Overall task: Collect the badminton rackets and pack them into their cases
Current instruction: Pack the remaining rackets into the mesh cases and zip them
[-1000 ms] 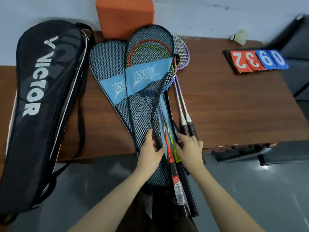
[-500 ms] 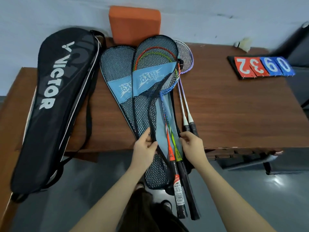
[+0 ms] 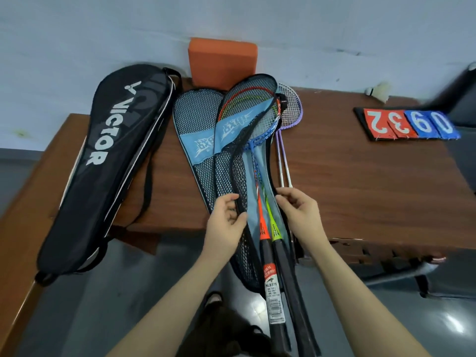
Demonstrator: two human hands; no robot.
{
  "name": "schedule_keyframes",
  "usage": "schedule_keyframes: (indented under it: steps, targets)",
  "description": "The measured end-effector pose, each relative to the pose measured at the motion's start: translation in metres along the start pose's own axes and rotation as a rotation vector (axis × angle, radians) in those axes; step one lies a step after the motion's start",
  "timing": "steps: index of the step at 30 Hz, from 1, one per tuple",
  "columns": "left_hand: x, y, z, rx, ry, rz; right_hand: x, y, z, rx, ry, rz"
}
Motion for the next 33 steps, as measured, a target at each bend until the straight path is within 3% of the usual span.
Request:
schedule_keyframes:
  steps: [3, 6, 13, 19, 27, 33]
  targets:
    - [-0.004, 0.022, 0.011, 0.144, -0.021, -0.076, -0.008, 0.002, 0.001, 0.012, -0.005, -0.012]
    - [-0.010, 0.033, 0.022, 0.206, 0.089, -0.202, -0.015, 0.001, -0.006, 0.007, 0.014, 0.013]
    - [-0.014, 0.043, 0.032, 0.219, 0.227, -0.357, -0.015, -0.001, -0.027, -0.144, -0.025, -0.005]
    - [0.002, 0.044, 0.014, 0.153, 0.083, -0.354, -0.029, -0.005, -0.030, -0.065, -0.007, 0.125]
    - [0.021, 0.061, 0.010, 0.206, 0.003, -0.337, -0.067, -0.033, 0.009, 0.071, 0.139, 0.261]
    - [0.034, 0.065, 0.016, 0.179, -0.033, -0.225, -0.075, -0.063, 0.083, -0.018, 0.140, 0.246]
Point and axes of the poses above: each hand's wrist, its own z-axis away from the middle knuckle, its own y-axis out of the palm, x = y × z, the point moved 7 cm from there along -z, towards the middle knuckle, and after that the axes turned 1 degree about -z, right-handed, at the moved point
